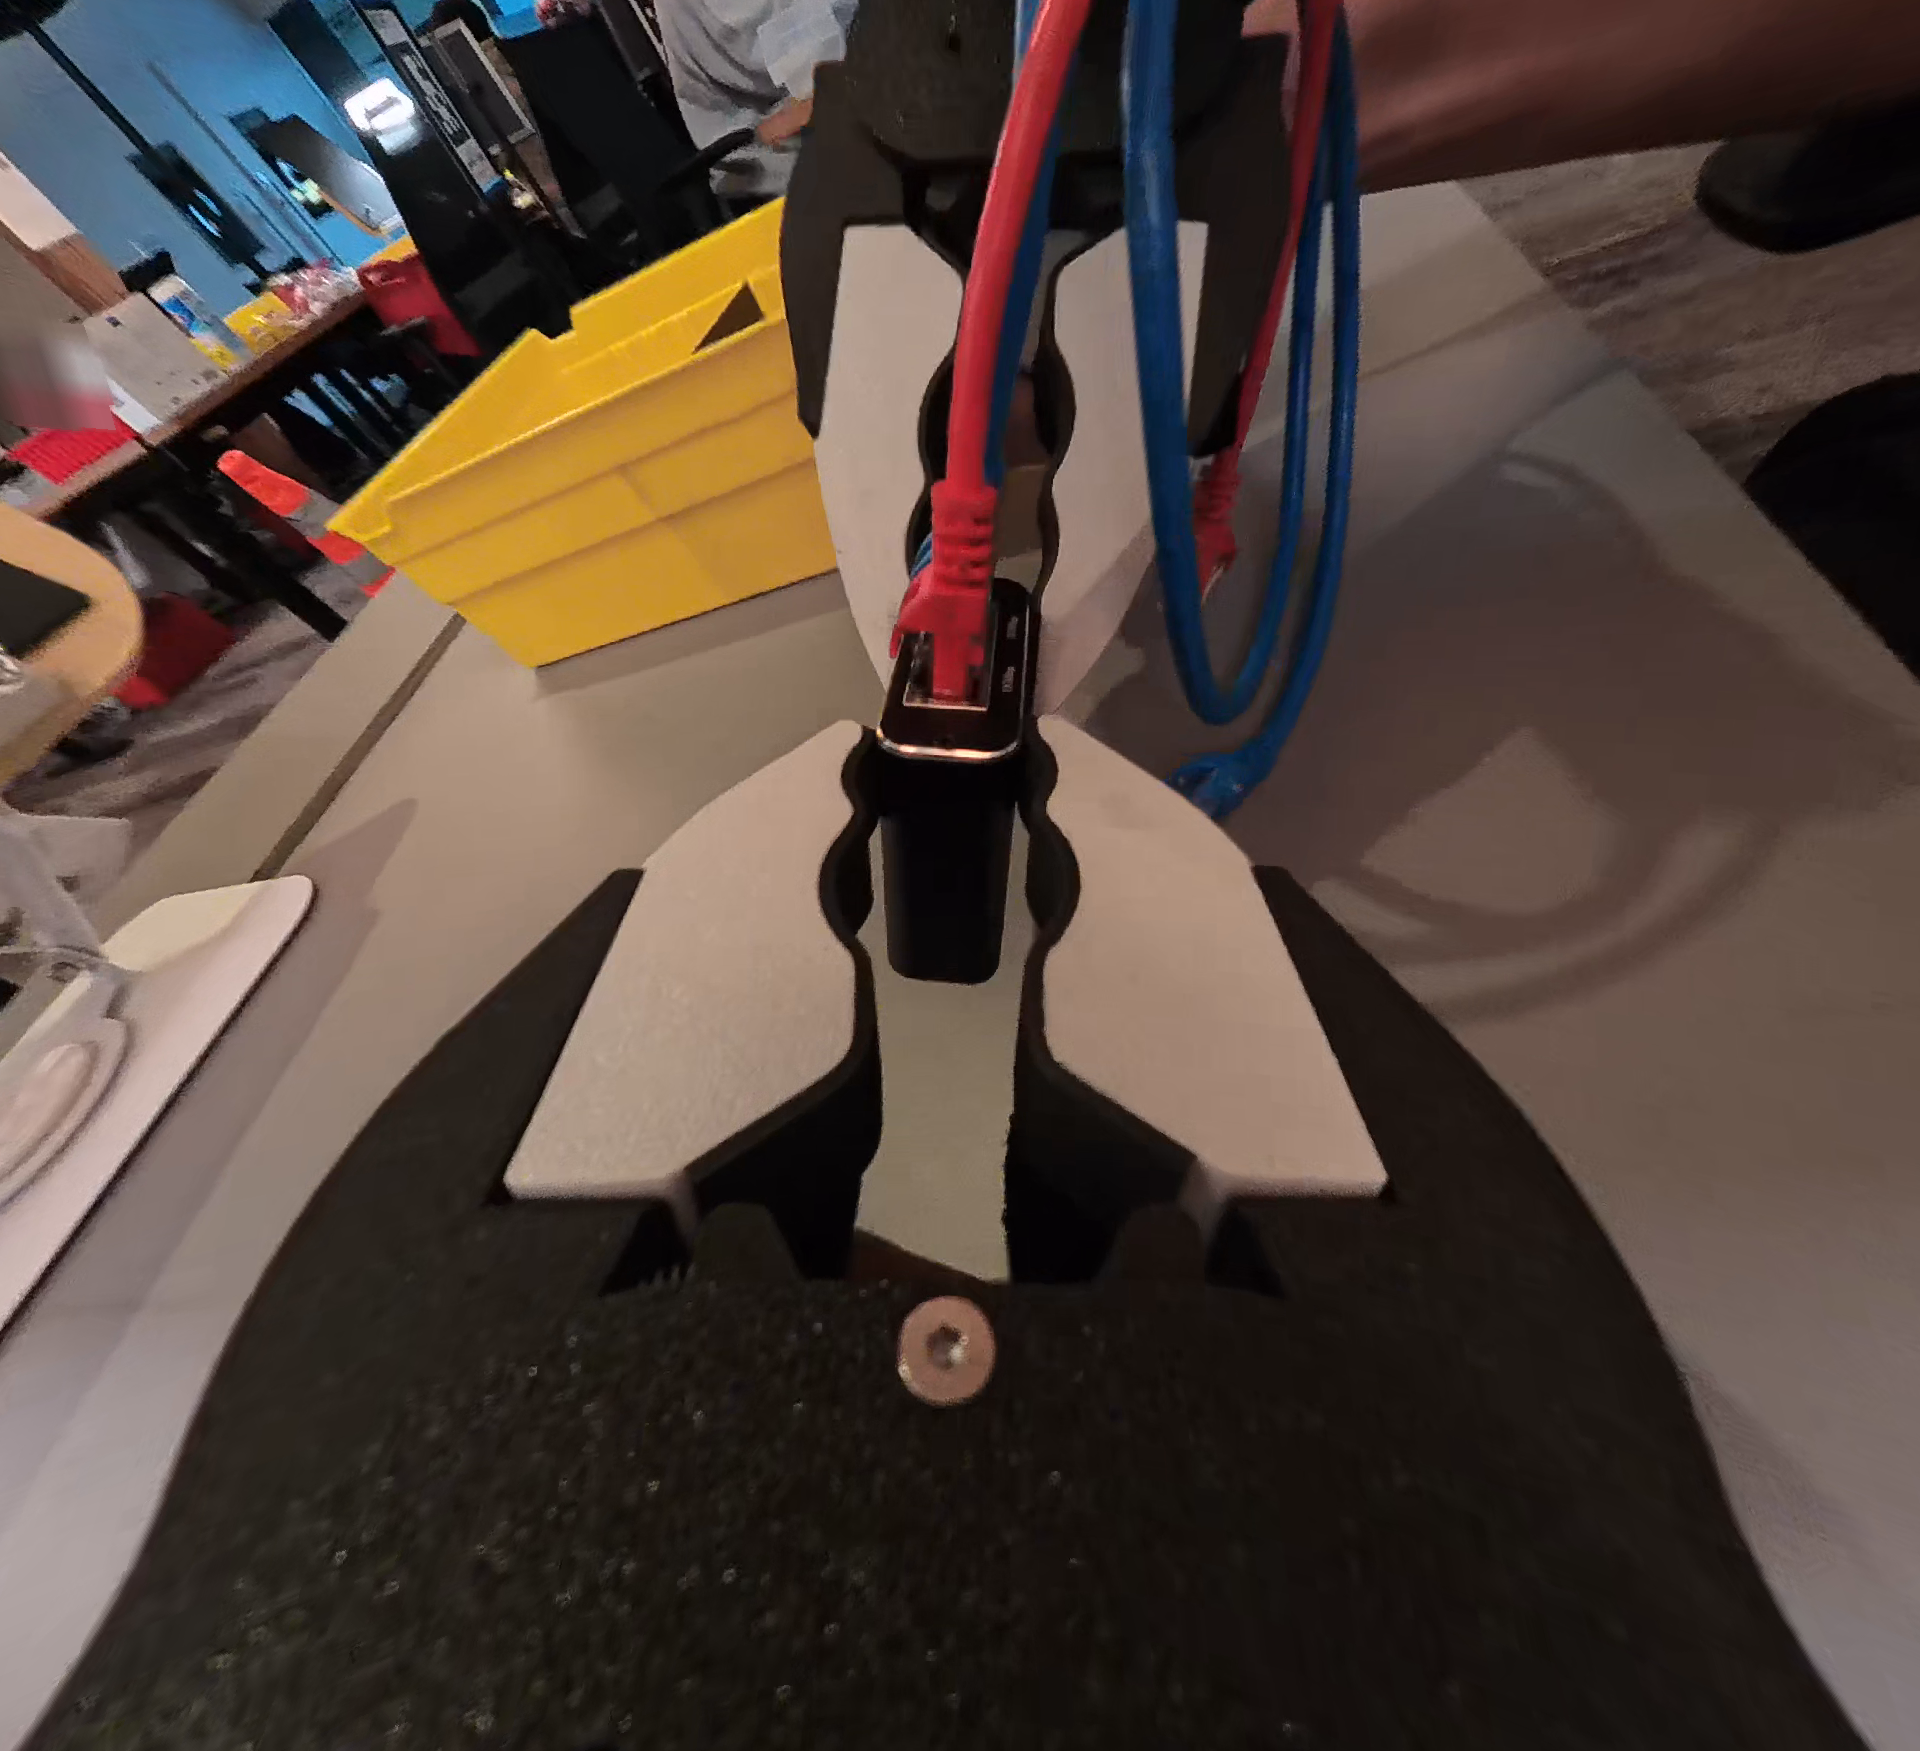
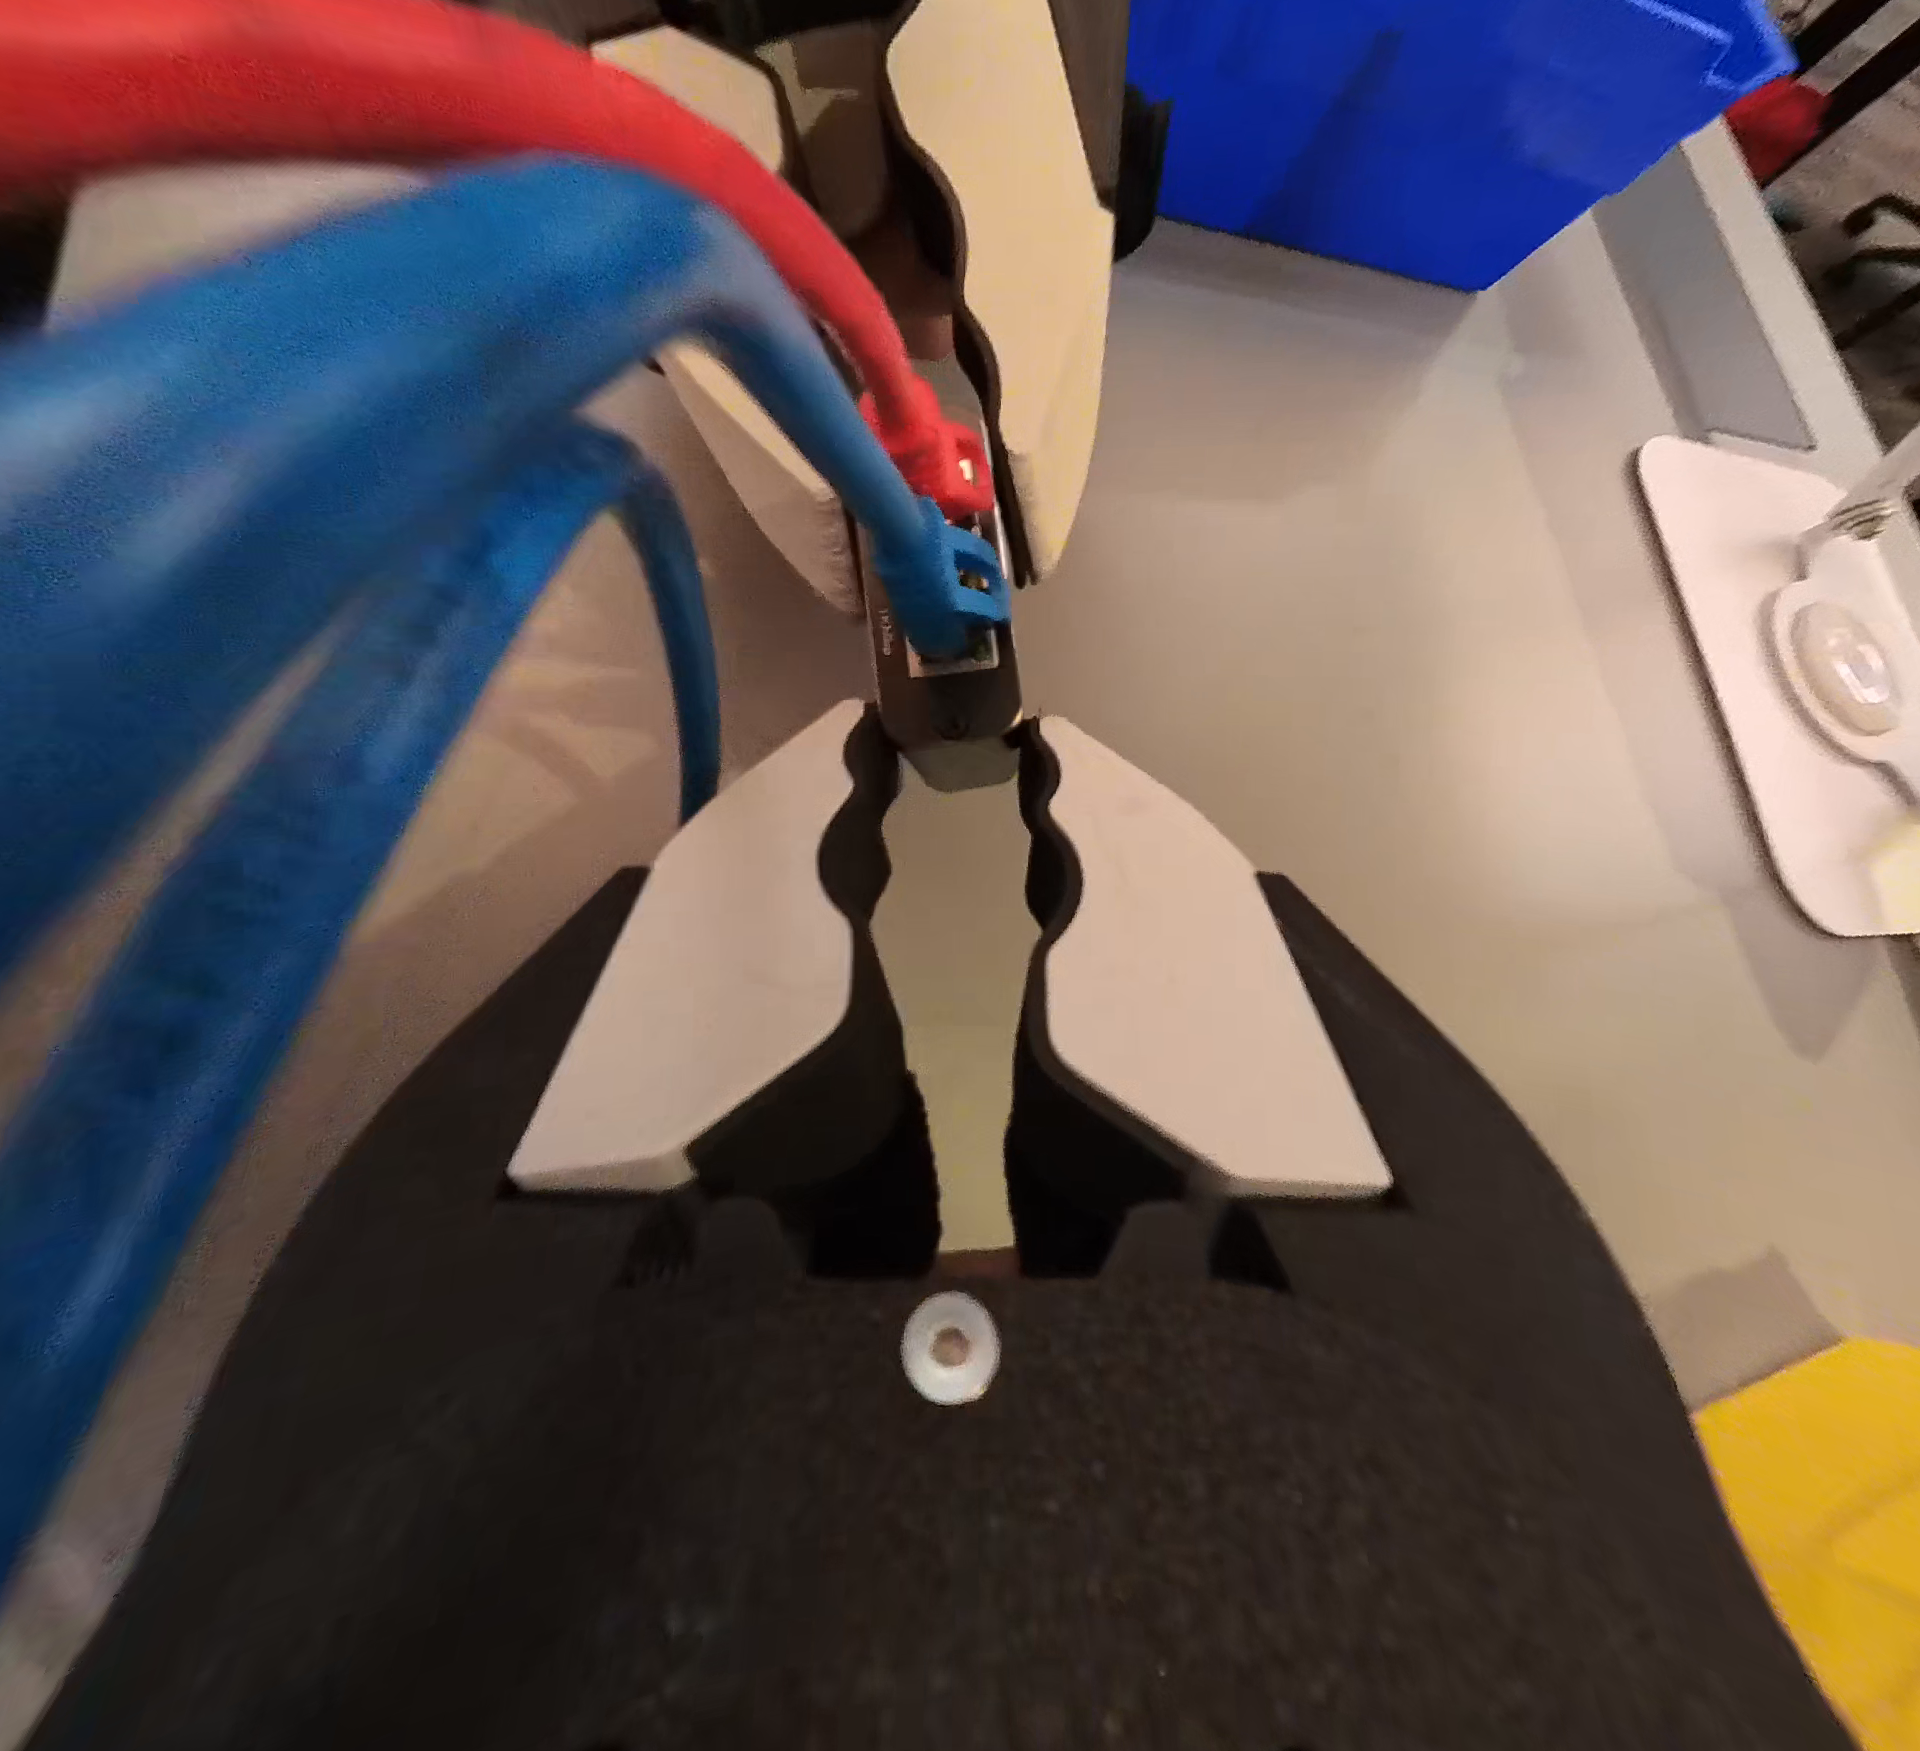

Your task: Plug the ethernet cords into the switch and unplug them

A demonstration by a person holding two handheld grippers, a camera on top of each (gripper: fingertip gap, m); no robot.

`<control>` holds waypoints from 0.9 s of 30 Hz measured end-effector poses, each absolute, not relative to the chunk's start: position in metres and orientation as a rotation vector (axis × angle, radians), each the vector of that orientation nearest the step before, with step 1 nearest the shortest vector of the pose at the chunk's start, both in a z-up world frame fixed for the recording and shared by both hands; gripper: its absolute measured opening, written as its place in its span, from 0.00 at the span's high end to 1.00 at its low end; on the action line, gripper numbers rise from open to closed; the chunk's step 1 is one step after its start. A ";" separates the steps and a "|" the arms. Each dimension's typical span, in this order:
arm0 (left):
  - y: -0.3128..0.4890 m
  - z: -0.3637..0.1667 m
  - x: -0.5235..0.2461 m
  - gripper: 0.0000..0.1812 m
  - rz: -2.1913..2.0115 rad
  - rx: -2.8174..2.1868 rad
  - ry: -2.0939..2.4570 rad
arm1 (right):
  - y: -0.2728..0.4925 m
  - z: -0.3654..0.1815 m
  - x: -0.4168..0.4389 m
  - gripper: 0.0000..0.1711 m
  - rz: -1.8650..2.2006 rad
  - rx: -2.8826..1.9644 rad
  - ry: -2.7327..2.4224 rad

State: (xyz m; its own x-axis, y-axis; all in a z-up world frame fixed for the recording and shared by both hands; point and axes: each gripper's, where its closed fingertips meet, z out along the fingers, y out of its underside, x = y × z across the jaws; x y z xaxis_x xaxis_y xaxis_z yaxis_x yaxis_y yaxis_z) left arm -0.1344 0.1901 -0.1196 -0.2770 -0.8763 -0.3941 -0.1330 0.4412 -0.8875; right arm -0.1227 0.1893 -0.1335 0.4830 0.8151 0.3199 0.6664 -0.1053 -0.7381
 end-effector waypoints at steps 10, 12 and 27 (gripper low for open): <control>0.200 -0.138 -0.119 0.85 -0.613 -0.803 1.780 | 0.185 -0.119 -0.137 0.84 0.124 -1.710 -1.331; 0.208 -0.134 -0.118 0.85 -0.567 -0.753 1.763 | 0.184 -0.106 -0.134 0.81 0.121 -1.646 -1.296; 0.216 -0.154 -0.099 0.86 -0.501 -0.684 1.840 | 0.189 -0.111 -0.131 0.91 -0.060 -1.516 -1.374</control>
State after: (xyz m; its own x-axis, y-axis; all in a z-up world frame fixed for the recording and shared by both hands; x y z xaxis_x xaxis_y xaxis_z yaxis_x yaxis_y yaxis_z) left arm -0.0987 0.2155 -0.1541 -0.2751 -0.6640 -0.6953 -0.2193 0.7475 -0.6270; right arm -0.1314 0.1890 -0.1115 0.3418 0.6988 0.6284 0.7510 0.1989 -0.6296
